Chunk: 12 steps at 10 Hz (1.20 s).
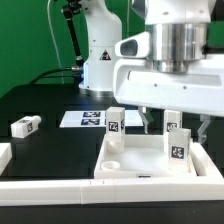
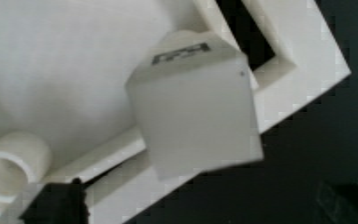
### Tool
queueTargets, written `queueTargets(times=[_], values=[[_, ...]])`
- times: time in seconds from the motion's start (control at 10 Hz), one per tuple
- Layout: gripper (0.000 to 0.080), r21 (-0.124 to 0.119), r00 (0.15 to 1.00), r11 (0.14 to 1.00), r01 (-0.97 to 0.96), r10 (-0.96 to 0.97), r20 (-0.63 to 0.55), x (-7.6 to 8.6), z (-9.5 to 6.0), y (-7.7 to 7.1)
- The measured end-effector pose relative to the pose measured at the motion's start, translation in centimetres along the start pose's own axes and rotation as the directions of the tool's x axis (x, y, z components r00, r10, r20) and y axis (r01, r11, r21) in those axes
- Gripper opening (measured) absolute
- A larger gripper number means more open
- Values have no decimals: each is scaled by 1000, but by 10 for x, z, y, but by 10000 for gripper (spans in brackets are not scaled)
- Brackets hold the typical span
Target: Assemble square table
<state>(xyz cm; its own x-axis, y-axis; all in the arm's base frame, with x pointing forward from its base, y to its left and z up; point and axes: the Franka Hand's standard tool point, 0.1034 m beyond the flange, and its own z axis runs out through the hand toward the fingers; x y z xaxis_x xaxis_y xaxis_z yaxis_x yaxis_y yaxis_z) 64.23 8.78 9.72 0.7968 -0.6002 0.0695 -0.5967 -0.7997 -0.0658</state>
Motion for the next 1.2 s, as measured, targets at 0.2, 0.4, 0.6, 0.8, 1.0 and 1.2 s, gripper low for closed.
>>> queueTargets(times=[0.2,0.4,0.6,0.8,1.0,1.2], values=[[649,-3,1000,1000,2,-2,0,-1,4,0],[649,-3,1000,1000,2,-2,1,-1,4,0],[649,10,998,998,55,-55,-6,5,-3,10],[649,23,996,996,89,-88,-7,12,-23,41],[649,31,995,995,92,-91,-37,16,-26,62],[649,29,995,995,95,-94,-34,15,-25,61]])
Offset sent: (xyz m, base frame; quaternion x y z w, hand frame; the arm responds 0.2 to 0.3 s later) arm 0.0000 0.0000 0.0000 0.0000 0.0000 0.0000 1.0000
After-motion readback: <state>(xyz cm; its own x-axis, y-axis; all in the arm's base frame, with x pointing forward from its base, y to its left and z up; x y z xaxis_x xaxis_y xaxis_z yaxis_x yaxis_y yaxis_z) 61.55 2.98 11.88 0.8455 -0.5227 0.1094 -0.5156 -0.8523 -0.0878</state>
